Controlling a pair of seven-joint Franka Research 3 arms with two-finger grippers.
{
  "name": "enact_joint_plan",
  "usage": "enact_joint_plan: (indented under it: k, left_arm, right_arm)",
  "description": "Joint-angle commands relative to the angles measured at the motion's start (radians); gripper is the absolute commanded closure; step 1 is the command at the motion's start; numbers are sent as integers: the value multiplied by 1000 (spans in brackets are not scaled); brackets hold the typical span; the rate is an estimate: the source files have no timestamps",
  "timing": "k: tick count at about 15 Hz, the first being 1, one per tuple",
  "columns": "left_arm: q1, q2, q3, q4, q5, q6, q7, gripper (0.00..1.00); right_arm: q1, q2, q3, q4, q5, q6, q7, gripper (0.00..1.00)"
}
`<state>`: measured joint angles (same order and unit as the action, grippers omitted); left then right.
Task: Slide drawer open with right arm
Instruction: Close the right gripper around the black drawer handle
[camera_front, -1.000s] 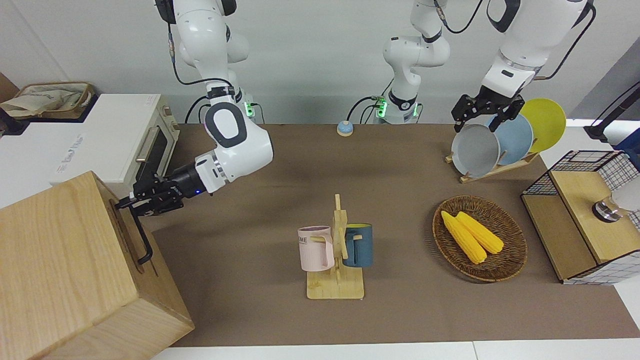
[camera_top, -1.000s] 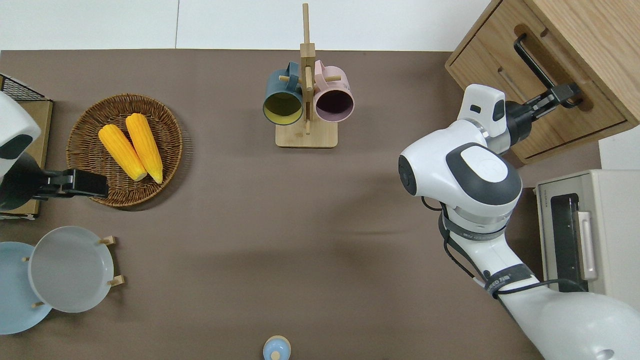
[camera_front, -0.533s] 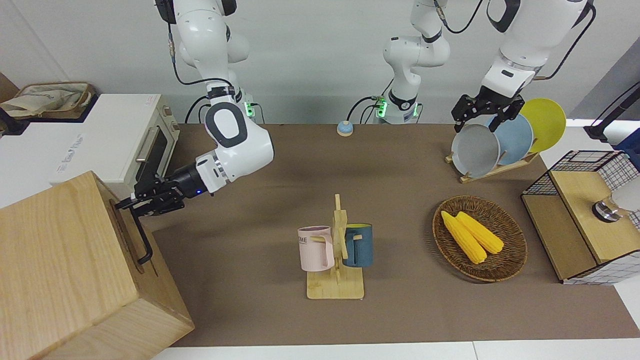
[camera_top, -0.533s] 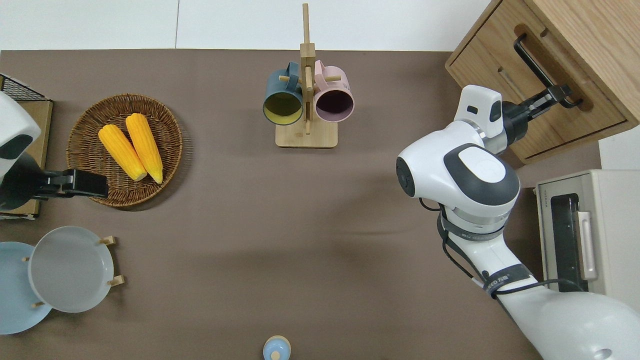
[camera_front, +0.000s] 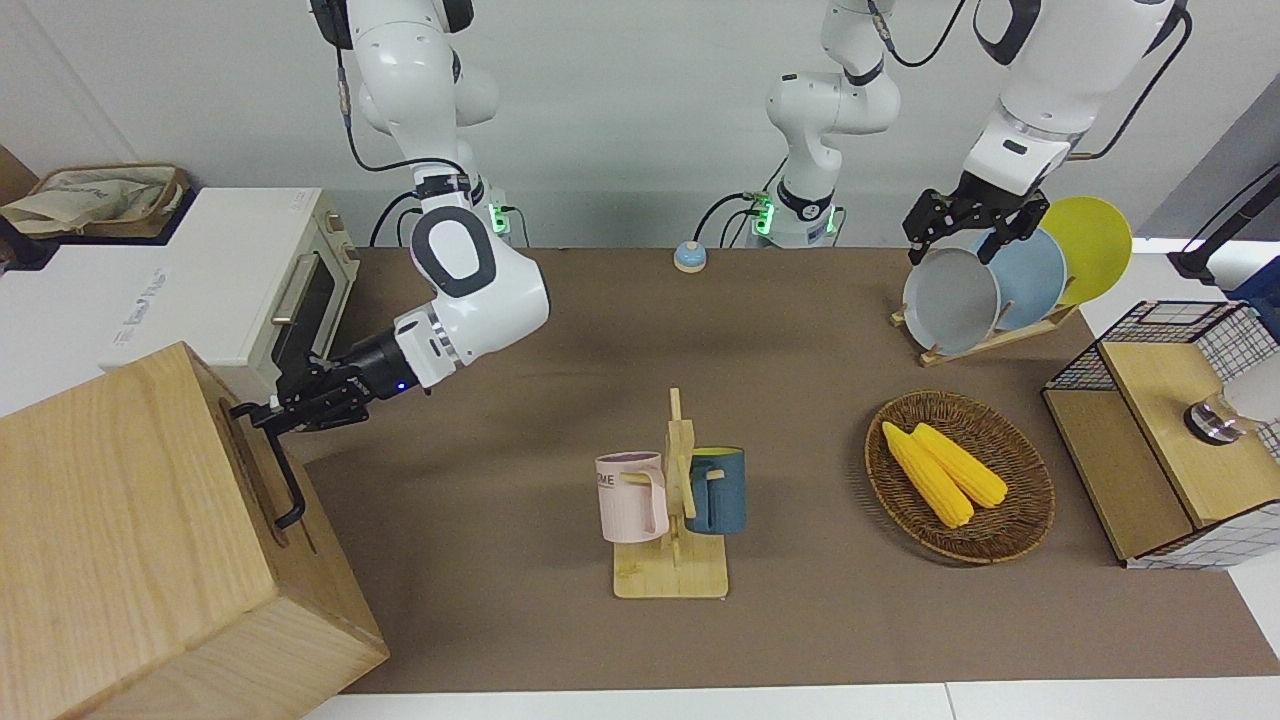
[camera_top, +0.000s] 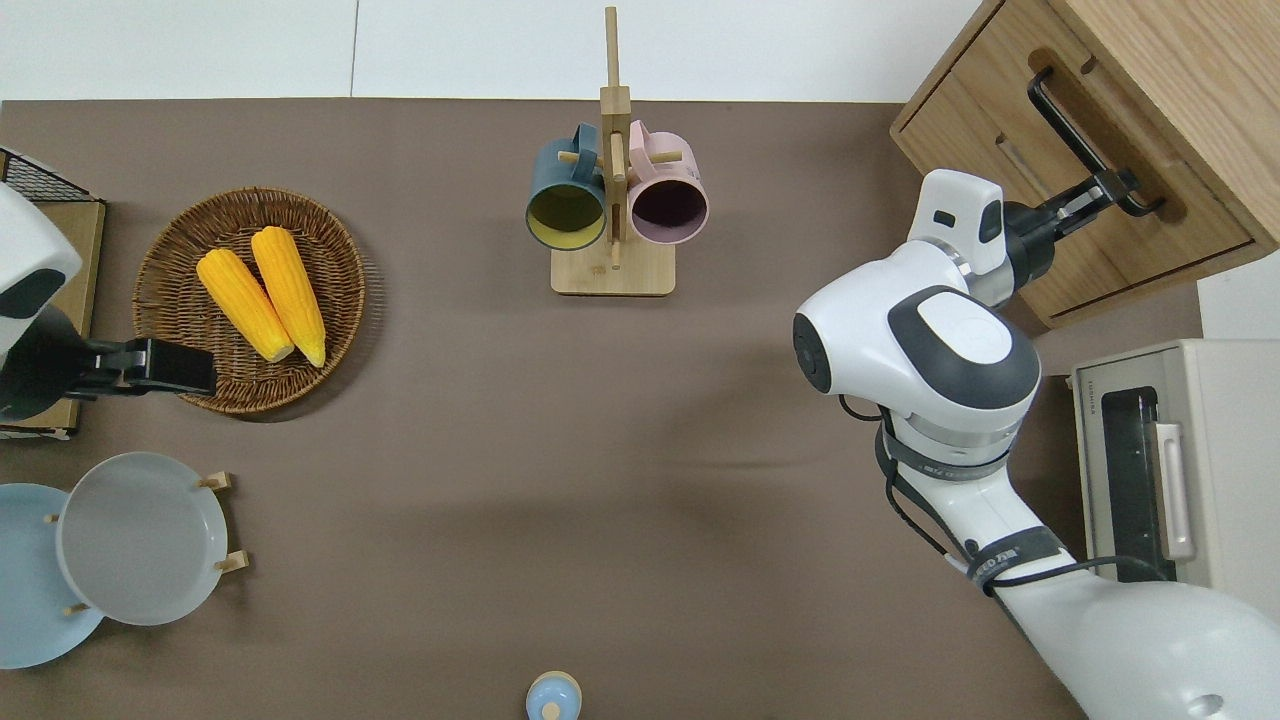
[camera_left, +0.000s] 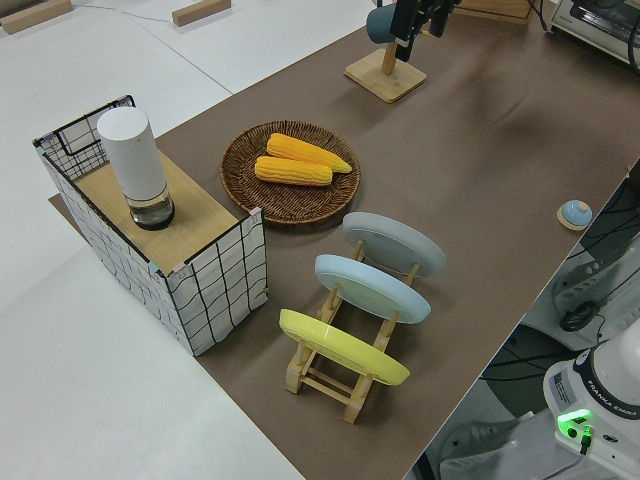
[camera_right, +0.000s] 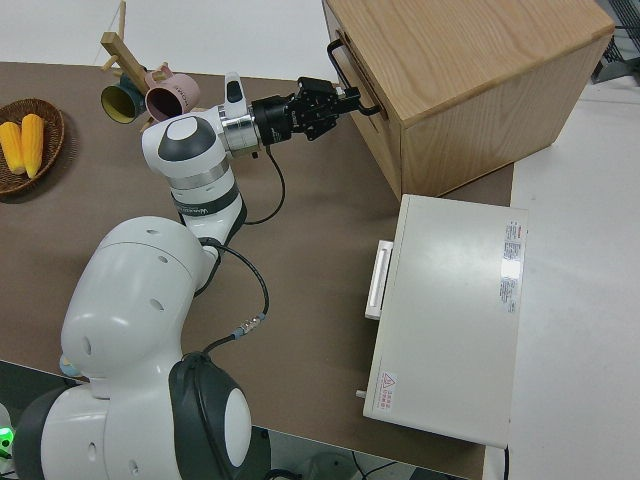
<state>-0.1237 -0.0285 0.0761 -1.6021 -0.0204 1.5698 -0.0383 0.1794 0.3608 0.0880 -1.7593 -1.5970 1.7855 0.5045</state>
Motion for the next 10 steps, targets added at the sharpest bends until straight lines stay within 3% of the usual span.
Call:
enact_joint_plan:
  k: [1, 10]
  left_arm:
    - [-4, -8, 4, 2, 13, -14, 1, 5]
    - [-4, -8, 2, 2, 13, -14, 1, 2]
  right_arm:
    - [-8, 12, -4, 9, -28, 29, 26, 781]
    - [-9, 18, -4, 30, -21, 29, 26, 900]
